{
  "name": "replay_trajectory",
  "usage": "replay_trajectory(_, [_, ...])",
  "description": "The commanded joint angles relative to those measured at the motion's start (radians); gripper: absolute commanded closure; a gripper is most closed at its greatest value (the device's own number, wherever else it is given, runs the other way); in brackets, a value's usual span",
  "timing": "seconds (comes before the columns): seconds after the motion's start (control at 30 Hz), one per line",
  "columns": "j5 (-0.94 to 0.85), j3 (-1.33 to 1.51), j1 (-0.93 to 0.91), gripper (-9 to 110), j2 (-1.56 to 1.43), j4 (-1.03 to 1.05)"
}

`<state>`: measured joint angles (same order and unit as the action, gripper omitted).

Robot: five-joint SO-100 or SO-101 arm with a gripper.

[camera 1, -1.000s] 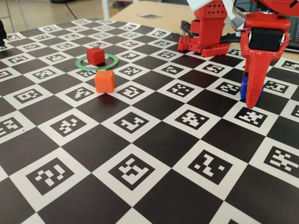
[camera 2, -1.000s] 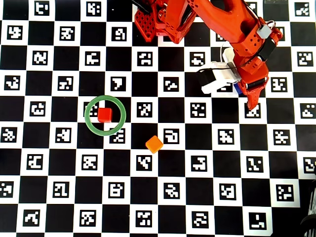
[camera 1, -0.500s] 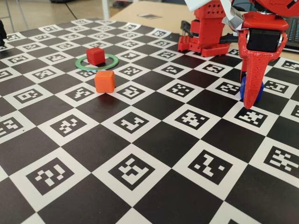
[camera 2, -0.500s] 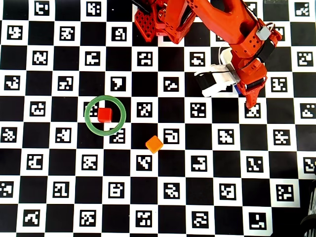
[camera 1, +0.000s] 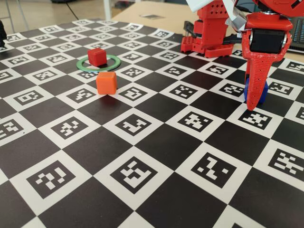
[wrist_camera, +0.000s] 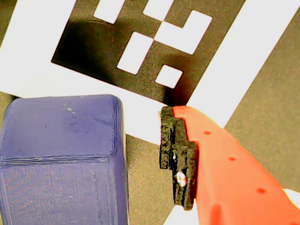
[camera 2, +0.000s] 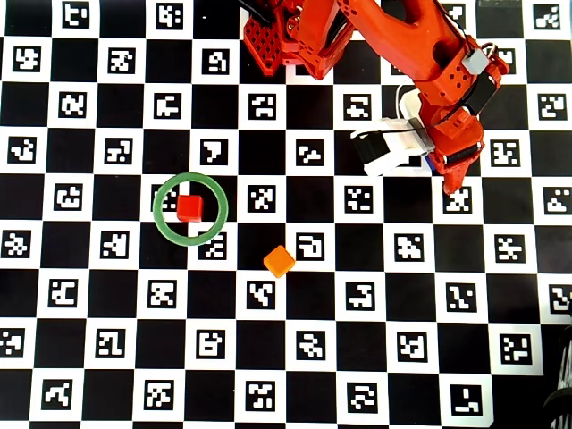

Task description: Grab the red cube then put it in the green circle then put the blue cube on top and finally the orange cube on top

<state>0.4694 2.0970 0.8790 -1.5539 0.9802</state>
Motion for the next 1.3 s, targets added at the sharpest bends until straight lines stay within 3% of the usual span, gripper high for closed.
replay_trajectory(0.0, [0.008,-0.044,-0.005,67,-0.009,-0.015])
replay_trajectory(0.33, [0.051,-0.055,-0.008,83,-0.008,-0.014])
replay_trajectory(0.57, [0.064,-0.063,-0.008,87,-0.008,-0.009])
replay_trajectory(0.87, [0.072,-0.084,-0.011,103,-0.008,0.017])
replay_trajectory(1.27, [0.081,-0.393,-0.038,105,-0.032,0.367])
